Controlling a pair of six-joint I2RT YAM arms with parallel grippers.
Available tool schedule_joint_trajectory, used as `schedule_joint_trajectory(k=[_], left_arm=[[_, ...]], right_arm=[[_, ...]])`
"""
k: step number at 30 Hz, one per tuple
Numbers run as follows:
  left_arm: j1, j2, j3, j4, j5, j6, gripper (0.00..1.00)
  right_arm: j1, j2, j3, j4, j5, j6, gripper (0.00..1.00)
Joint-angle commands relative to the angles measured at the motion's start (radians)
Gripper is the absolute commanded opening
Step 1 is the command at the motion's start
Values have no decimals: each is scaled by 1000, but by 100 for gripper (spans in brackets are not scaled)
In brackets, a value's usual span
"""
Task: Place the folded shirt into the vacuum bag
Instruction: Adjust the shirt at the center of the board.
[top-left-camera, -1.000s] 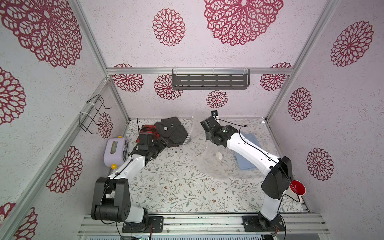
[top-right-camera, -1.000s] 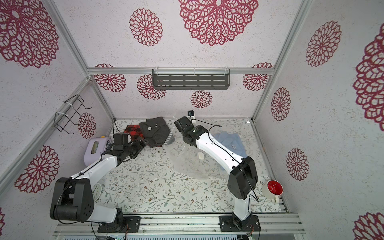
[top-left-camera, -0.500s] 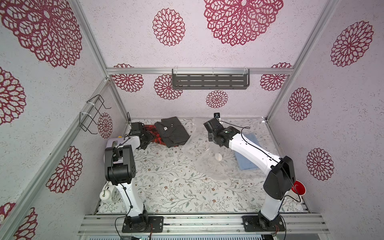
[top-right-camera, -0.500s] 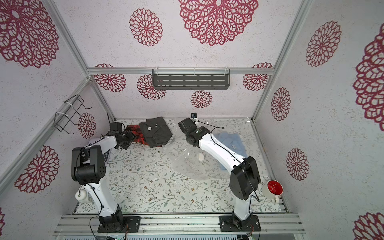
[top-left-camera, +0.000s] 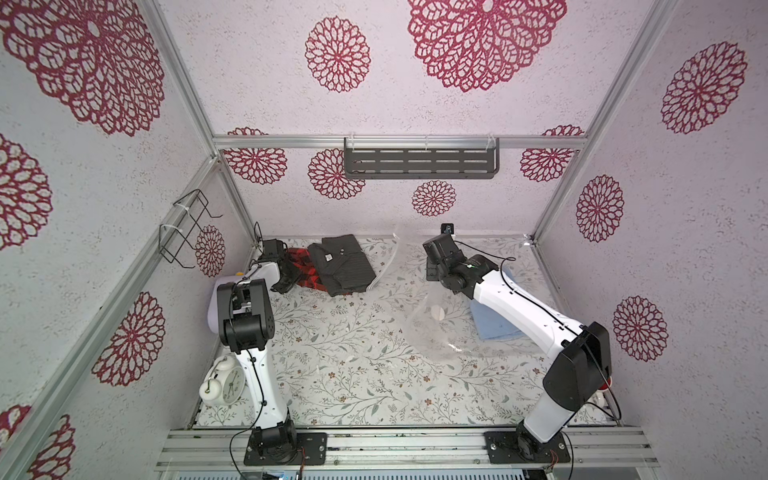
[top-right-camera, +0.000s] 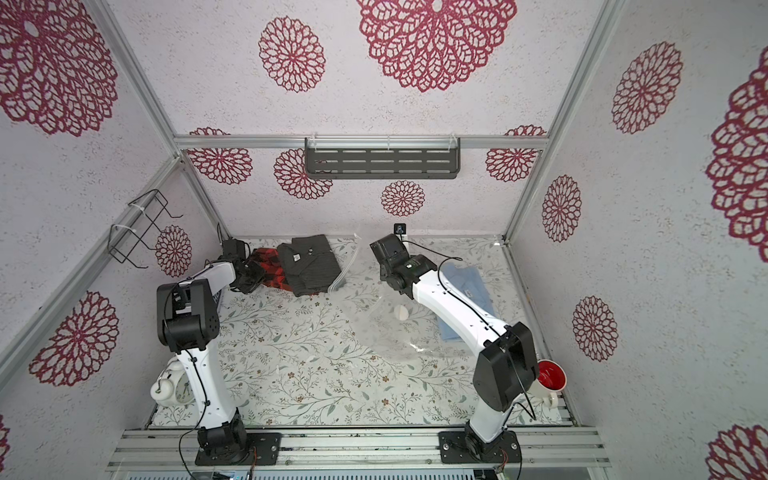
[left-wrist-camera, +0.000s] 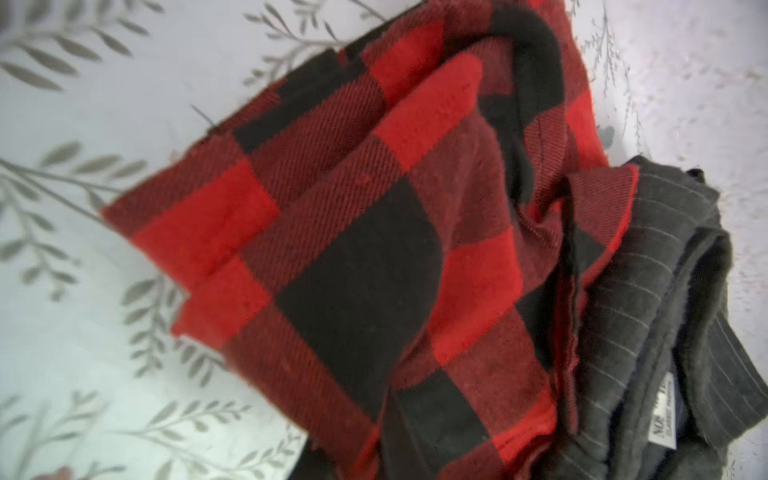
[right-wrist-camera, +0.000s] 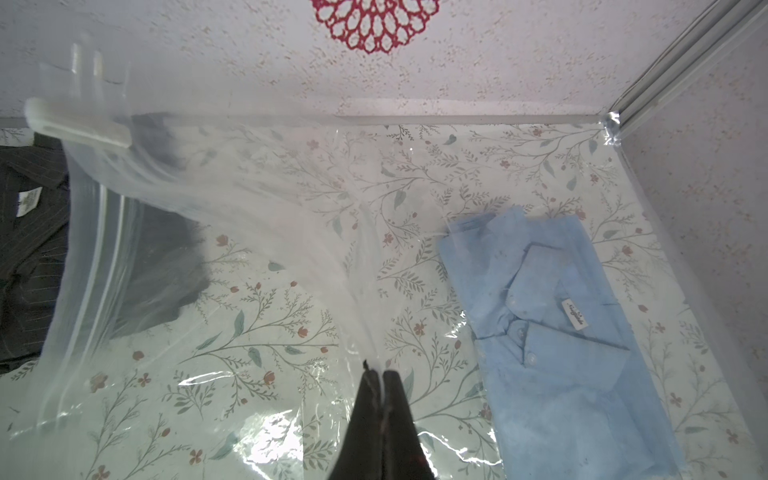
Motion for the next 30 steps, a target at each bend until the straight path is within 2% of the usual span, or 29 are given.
schedule_joint_trajectory(k=[1, 5, 6, 8, 9, 11, 14, 18, 22, 27, 30], left_arm=[[63, 33, 74, -74, -54, 27, 11], [99, 88, 186, -144, -42, 46, 15], [101, 86, 198, -159, -43, 50, 20], [101, 59, 188, -178, -45, 53, 45], [96, 35, 169, -173, -44, 53, 52], [80, -36, 103, -161, -60, 59, 63], [48, -150, 7, -142, -104, 69, 71], [-21, -294, -75, -146, -156, 86, 76], [-143, -371, -109, -187, -238, 130, 77], [-264, -399, -137, -210, -306, 179, 78], [-285, -351, -115, -202, -244, 206, 77]], right_arm=[[-5, -54, -3, 27, -15, -9, 0], [-5, -50, -10, 39, -65, -7, 0], [-4, -43, -9, 40, -80, -6, 0], [-1, -23, -10, 49, -122, -4, 0], [2, -11, -11, 54, -137, -3, 0], [14, 25, -4, 63, -172, 0, 0], [38, 81, 12, 75, -199, 9, 0], [60, 158, 47, 89, -240, 16, 0], [68, 232, 93, 83, -260, 30, 0], [70, 255, 117, 66, -243, 46, 0], [65, 244, 119, 52, -215, 53, 0]])
